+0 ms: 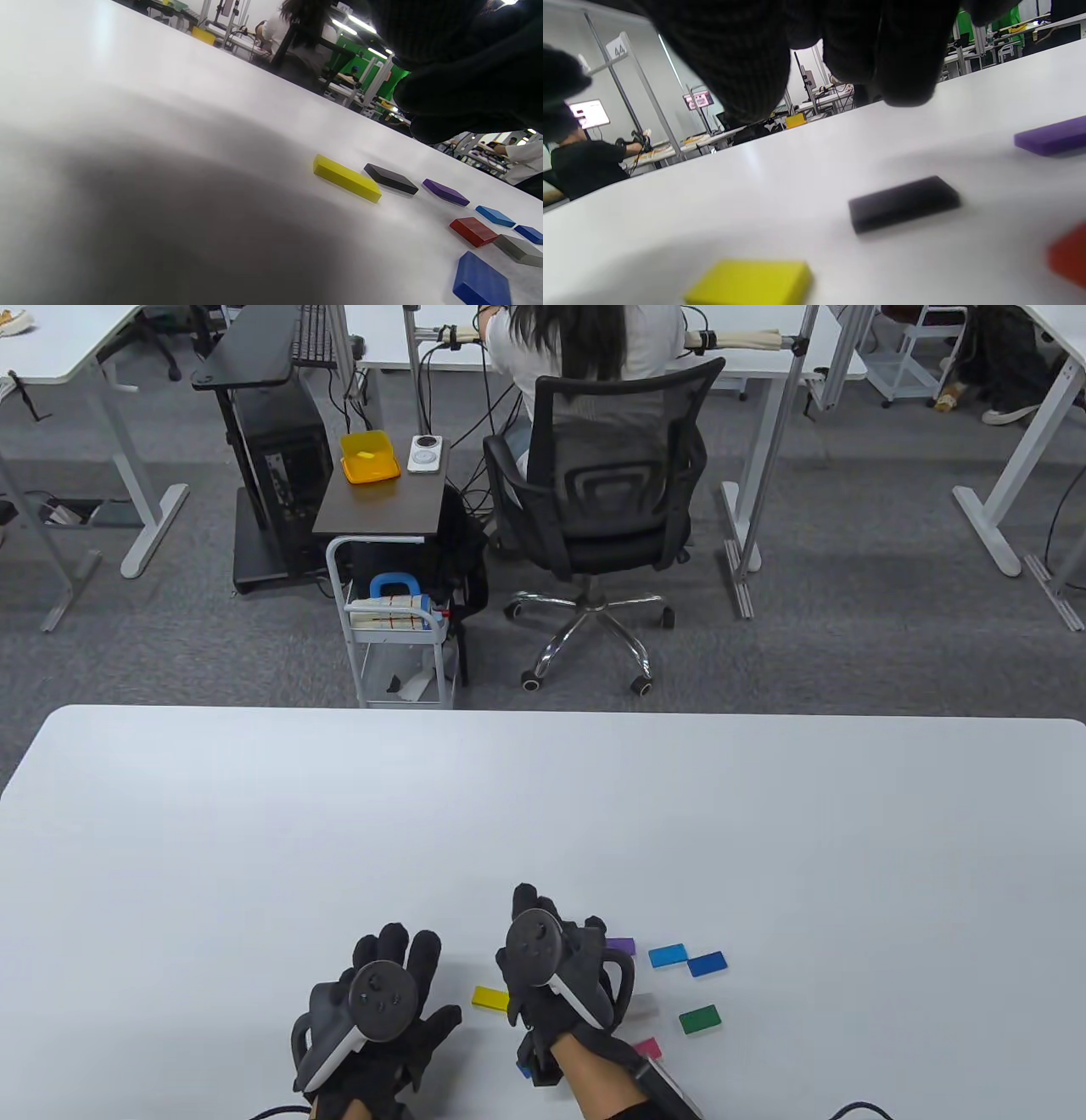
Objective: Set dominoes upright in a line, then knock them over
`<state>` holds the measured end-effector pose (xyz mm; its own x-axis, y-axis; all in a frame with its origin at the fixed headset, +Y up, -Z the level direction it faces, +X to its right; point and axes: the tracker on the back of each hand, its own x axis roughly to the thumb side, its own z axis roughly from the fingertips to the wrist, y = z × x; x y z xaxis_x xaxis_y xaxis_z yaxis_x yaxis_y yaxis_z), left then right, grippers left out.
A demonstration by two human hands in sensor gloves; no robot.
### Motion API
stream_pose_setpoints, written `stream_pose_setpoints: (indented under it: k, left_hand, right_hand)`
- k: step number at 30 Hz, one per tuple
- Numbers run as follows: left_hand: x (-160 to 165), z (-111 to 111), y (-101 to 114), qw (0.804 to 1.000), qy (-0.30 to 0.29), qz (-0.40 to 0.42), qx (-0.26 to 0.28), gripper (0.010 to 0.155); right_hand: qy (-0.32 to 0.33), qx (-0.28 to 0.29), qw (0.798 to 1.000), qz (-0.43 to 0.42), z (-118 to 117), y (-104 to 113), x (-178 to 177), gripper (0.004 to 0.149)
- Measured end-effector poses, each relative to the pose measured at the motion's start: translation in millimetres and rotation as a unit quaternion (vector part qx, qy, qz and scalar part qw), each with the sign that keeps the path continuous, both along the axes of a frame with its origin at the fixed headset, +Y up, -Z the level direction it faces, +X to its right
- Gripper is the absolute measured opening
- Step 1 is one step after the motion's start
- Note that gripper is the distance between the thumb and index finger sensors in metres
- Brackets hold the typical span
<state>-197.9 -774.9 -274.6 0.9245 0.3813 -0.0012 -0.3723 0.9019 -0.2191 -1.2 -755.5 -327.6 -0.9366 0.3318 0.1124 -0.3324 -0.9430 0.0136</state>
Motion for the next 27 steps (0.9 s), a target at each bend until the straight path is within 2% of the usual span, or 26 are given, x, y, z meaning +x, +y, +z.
stream_pose_setpoints:
  k: [2, 4, 11, 13, 19, 22, 27]
  left_hand:
    - [-2, 0, -2, 1.000, 0.004, 0.003, -0.004, 0.082]
    - [-3, 1, -2, 1.000, 0.004, 0.005, -0.007, 0.082]
    - [5, 3, -2, 1.000, -0.016, -0.002, -0.009, 0.082]
    - [7, 3, -2, 1.000, -0.021, 0.002, -0.013, 0.082]
    - [7, 3, -3, 1.000, -0.022, 0.005, -0.016, 0.082]
    - [7, 3, -4, 1.000, -0.023, 0.001, -0.020, 0.083]
    - [8, 3, -5, 1.000, -0.023, 0.001, -0.021, 0.082]
  right_hand:
    - [0.019, -0.023, 1.000, -0.004, -4, -7, 1, 0.073]
    - [0.012, -0.030, 0.999, 0.024, -6, -12, 1, 0.071]
    - [0.060, -0.096, 0.988, 0.104, -11, -37, -3, 0.067]
    - [0.054, -0.092, 0.990, 0.095, -11, -36, -3, 0.067]
    - [0.046, -0.059, 0.988, 0.136, -8, -31, -9, 0.066]
    - [0.044, -0.026, 0.981, 0.186, -7, -29, -14, 0.068]
    - [0.044, -0.026, 0.983, 0.178, -5, -26, -13, 0.070]
